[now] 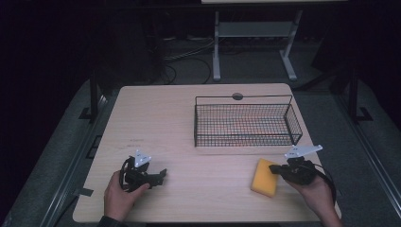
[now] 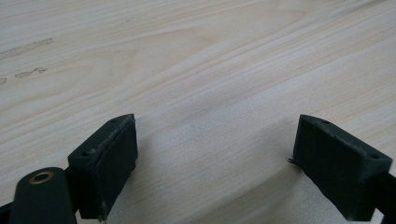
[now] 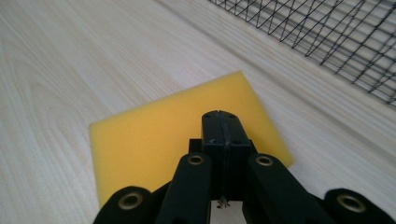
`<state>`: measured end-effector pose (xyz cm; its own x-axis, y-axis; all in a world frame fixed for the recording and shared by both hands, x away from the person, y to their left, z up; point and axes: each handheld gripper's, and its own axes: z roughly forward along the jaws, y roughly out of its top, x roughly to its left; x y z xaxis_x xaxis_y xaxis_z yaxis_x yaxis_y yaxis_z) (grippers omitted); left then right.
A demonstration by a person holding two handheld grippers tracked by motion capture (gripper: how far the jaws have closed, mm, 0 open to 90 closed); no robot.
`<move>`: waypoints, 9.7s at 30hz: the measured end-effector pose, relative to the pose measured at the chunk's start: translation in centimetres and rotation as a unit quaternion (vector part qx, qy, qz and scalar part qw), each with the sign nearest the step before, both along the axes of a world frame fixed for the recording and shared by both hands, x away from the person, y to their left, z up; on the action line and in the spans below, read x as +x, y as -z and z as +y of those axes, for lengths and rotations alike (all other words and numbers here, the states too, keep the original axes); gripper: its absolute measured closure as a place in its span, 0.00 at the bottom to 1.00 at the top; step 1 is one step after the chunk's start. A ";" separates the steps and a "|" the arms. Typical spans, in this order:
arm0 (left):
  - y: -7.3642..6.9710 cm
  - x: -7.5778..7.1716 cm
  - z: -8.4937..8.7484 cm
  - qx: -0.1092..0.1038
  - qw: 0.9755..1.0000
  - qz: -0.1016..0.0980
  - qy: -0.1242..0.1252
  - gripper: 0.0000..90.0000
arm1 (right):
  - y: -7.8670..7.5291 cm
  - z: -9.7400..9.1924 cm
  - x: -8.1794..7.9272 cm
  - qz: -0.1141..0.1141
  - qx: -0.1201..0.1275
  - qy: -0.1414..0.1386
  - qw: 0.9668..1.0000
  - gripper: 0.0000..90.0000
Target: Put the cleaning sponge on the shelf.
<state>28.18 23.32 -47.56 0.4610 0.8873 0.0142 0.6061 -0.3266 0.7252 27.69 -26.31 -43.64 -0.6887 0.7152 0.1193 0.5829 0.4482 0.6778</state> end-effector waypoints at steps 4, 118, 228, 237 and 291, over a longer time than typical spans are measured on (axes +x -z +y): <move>0.0 0.0 0.0 0.000 1.000 0.000 0.000 0.15 | -0.5 -1.3 -0.6 -0.005 0.004 0.022 1.000 1.00; 0.0 0.0 0.0 -0.002 1.000 -0.001 -0.001 0.15 | -0.3 7.3 5.2 0.032 -0.042 -0.047 0.998 0.91; 0.0 0.0 0.0 -0.003 1.000 -0.001 -0.002 0.15 | -2.7 8.0 2.4 0.096 -0.132 -0.050 0.985 0.24; 0.0 0.0 -0.1 -0.003 1.000 -0.001 -0.003 0.15 | -4.1 7.1 2.9 0.097 -0.126 -0.044 0.986 0.24; 0.0 0.0 0.0 -0.001 1.000 0.000 -0.001 0.15 | -9.0 0.8 11.8 0.103 -0.123 0.069 0.985 0.25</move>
